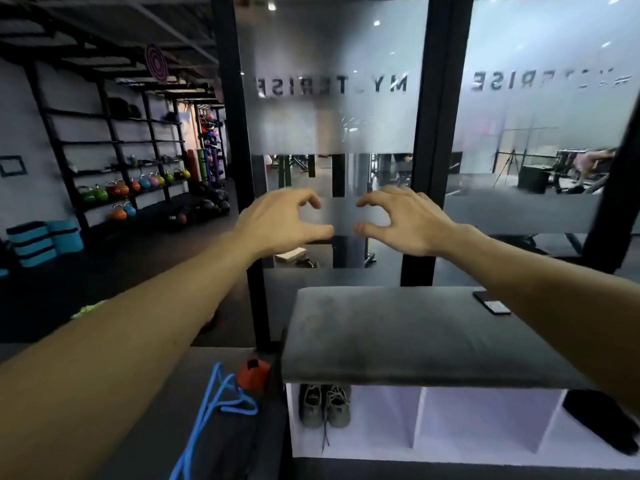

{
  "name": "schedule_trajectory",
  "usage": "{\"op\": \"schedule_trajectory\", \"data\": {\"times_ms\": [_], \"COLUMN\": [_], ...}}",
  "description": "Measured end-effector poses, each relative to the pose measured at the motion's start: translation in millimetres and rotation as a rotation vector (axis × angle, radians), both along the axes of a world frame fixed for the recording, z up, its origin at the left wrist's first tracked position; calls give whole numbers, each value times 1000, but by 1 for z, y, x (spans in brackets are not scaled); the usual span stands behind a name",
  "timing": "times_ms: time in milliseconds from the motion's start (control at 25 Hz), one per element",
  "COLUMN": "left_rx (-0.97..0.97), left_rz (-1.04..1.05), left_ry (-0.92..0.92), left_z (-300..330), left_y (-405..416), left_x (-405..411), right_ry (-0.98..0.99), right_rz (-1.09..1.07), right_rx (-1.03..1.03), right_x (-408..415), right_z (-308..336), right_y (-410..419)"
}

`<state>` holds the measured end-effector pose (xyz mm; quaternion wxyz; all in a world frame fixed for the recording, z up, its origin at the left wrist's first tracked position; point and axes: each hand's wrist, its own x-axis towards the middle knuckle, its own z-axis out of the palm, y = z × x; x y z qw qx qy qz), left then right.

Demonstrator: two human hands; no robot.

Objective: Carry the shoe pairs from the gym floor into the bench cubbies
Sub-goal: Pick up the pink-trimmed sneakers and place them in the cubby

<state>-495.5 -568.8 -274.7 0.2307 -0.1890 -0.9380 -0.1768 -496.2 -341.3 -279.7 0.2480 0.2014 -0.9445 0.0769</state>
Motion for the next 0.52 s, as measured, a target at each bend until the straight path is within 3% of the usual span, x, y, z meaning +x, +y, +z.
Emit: {"op": "schedule_trajectory", "data": {"times_ms": [120,240,360,520], "left_rx": [-42,-90,-102,-85], "left_rz": [-18,-11,-17,26], "left_ry": [43,56,22,-47], "left_z": [125,210,265,289], "left_y": [-3,-5,-8,-20], "left_x": [73,135,198,270], "right_ry": [33,18,-26,-122], "right_rz": [-2,26,70,193], "right_rx": [-9,-30,-89,-143], "right_x": [76,134,192,250], "right_z": [116,193,252,284], "right_y": [0,0,2,3]}}
